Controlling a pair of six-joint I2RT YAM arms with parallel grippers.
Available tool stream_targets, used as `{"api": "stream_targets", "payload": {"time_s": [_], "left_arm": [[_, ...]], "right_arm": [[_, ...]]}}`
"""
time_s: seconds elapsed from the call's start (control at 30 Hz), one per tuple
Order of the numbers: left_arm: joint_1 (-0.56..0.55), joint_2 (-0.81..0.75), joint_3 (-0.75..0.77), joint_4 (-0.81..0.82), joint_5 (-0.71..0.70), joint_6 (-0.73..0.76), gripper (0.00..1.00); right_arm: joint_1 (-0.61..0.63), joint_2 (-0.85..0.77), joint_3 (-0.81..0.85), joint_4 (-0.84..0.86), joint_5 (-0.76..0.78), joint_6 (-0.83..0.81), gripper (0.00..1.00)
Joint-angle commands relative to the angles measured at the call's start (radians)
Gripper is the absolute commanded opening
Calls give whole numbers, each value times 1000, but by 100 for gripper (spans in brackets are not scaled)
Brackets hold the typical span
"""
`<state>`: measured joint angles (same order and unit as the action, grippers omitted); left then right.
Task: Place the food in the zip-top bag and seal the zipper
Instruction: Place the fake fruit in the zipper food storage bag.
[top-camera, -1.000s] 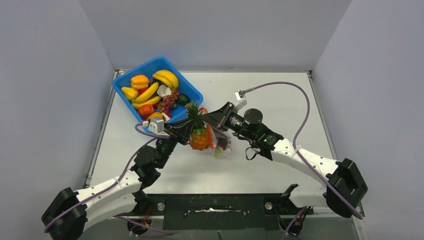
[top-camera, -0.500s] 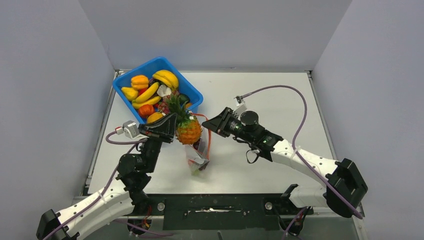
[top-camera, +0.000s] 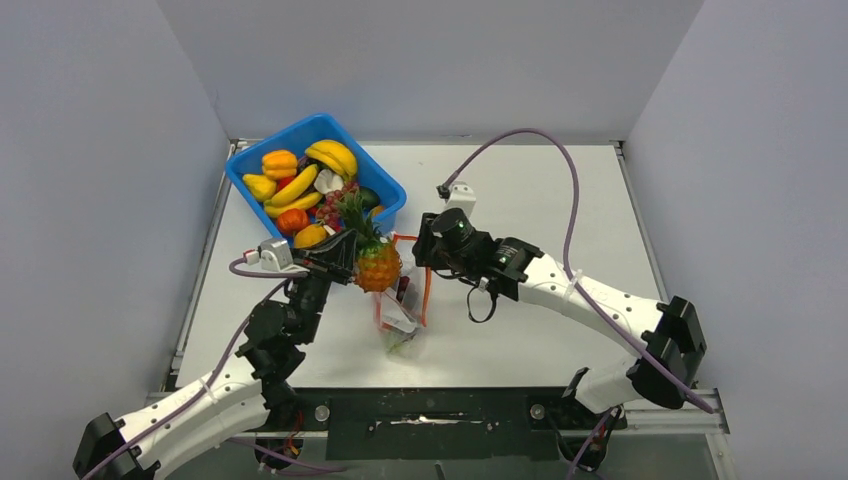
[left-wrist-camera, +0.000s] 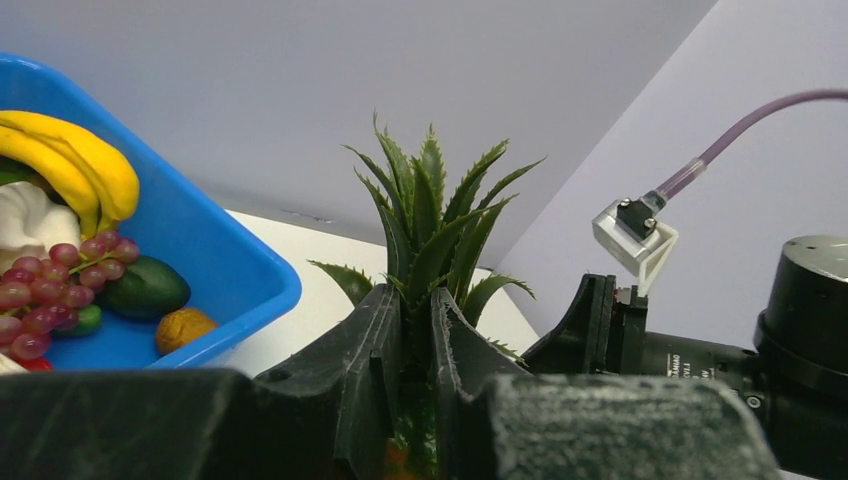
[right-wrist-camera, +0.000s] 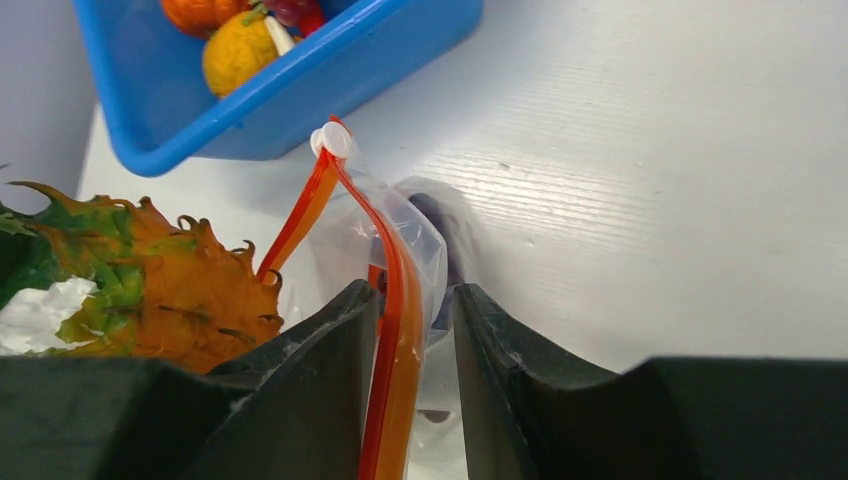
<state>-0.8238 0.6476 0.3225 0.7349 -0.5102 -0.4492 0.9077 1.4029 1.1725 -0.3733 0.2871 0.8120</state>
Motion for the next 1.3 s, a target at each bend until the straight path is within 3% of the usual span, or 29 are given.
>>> {"api": "stream_targets", "payload": {"time_s": [0.0, 0.17, 0.3, 0.37, 0.5, 0.77, 0.93, 1.1, 1.27], "left_arm": [[-5, -3, 46, 17, -8, 28, 0], [-4, -6, 48, 1, -10, 28, 0], [-4, -17, 67, -13, -8, 13, 0], [-5, -21, 101, -44, -6, -10, 0], [-5, -39, 160, -30, 36, -90, 0], [-4, -25, 165, 63, 73, -205, 0], [-4, 62, 33, 365, 51, -299, 0], [-8, 180, 15, 515, 69, -369, 0], [-34, 258, -44, 666, 22, -338, 0]], "right_arm": [[54, 30, 115, -192, 234, -88, 36], [114, 61, 196, -289, 356, -97, 35], [135, 69, 256, -337, 412, -105, 7], [155, 53, 303, -331, 411, -124, 0], [166, -22, 330, -247, 295, -127, 0], [142, -158, 131, -131, 302, -39, 0], [135, -213, 19, -17, 306, -7, 0], [117, -228, -31, 67, 275, 51, 0], [93, -235, -56, 144, 230, 112, 0]]}}
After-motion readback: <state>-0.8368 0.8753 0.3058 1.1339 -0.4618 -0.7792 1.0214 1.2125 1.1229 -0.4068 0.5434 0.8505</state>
